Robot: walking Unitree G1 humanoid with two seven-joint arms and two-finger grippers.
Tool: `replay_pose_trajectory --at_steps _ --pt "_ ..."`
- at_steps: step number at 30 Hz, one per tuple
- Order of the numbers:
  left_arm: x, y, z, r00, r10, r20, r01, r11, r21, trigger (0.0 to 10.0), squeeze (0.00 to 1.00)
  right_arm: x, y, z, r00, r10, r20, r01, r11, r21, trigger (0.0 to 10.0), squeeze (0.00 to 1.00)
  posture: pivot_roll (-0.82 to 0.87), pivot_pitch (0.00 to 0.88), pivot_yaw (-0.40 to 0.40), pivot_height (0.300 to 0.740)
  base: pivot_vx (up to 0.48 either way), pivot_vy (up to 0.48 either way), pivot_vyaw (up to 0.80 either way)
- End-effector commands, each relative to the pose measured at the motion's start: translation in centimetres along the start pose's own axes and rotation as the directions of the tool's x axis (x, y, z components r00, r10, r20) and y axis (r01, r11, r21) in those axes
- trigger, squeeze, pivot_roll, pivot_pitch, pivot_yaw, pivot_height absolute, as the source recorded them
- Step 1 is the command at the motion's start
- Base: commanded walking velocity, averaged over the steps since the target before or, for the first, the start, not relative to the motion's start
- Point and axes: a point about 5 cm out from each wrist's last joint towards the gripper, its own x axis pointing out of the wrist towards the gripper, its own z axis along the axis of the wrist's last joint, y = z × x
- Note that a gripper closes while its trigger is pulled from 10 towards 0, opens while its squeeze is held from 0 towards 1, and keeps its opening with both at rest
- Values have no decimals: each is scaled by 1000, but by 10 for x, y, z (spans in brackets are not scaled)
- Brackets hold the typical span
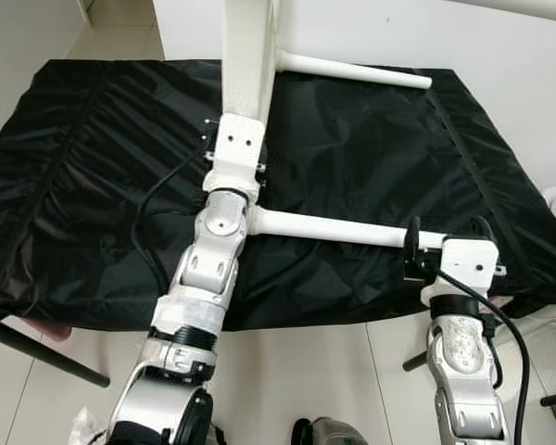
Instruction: Building children table
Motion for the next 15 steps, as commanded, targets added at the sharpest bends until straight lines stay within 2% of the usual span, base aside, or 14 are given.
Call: replay_pose_trajectory --at_steps 1,4,7,10,15 --pt "-2 52 14 924 376 69 -379 925 34 0 0 1 -1 -3 1000 5 -11 -5 1000 -9 10000 0 5 53 -12 740 0 0 0" --pt "-3 57 15 921 384 70 -387 922 31 0 0 1 -1 -3 1000 7 -10 -7 1000 -9 10000 0 5 53 -12 740 0 0 0" --pt "-6 81 16 891 444 95 -452 888 82 0 0 3 0 -3 1000 24 -7 -24 1000 -10 10000 0 18 60 -29 740 0 0 0" --pt "-9 90 18 876 474 88 -481 873 85 0 0 4 0 -2 1000 31 -6 -31 999 -13 10000 0 20 60 -33 740 0 0 0" --pt "-13 94 24 869 485 95 -492 868 70 0 0 4 -1 -2 999 34 -6 -34 999 -17 10000 0 24 67 -38 740 0 0 0"
